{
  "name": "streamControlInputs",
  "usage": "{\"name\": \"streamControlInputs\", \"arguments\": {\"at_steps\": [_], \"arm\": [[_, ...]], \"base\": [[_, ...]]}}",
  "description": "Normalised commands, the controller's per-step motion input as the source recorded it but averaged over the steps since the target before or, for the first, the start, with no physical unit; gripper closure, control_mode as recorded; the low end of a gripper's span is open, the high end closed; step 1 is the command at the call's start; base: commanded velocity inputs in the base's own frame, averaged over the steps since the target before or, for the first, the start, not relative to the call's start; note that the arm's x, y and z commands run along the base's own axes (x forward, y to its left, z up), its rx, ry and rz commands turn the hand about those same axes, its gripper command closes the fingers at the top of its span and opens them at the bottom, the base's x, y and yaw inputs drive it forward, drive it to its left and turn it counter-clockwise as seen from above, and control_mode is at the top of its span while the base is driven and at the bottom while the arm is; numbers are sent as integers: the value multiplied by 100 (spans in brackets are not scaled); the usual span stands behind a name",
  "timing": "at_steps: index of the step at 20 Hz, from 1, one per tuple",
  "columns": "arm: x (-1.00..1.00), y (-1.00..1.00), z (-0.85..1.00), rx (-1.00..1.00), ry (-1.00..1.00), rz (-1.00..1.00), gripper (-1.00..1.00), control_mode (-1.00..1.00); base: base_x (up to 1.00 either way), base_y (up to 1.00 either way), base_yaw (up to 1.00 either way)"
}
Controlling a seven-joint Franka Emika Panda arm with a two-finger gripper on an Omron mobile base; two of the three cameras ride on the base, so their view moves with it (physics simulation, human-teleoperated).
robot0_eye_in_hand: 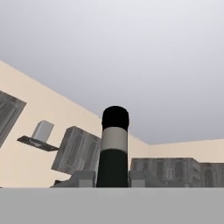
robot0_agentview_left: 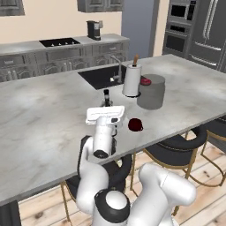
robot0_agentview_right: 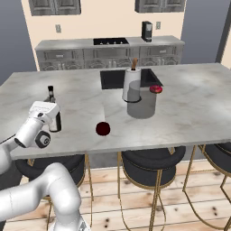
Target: Open the cabinet directly in front. Then move the wine and the mug to the dining counter with the jar on it.
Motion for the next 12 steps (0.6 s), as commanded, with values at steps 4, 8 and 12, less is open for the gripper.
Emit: {"name": "streamControlInputs", "arguments": {"at_steps": [4,8,12], "arm": [[8,0,-36,0,-14,0,100,-100],[20,0,-34,0,-21,0,100,-100],[21,0,-34,0,-17,0,100,-100]], "base": [[0,0,0],[0,0,0],[0,0,0]]}}
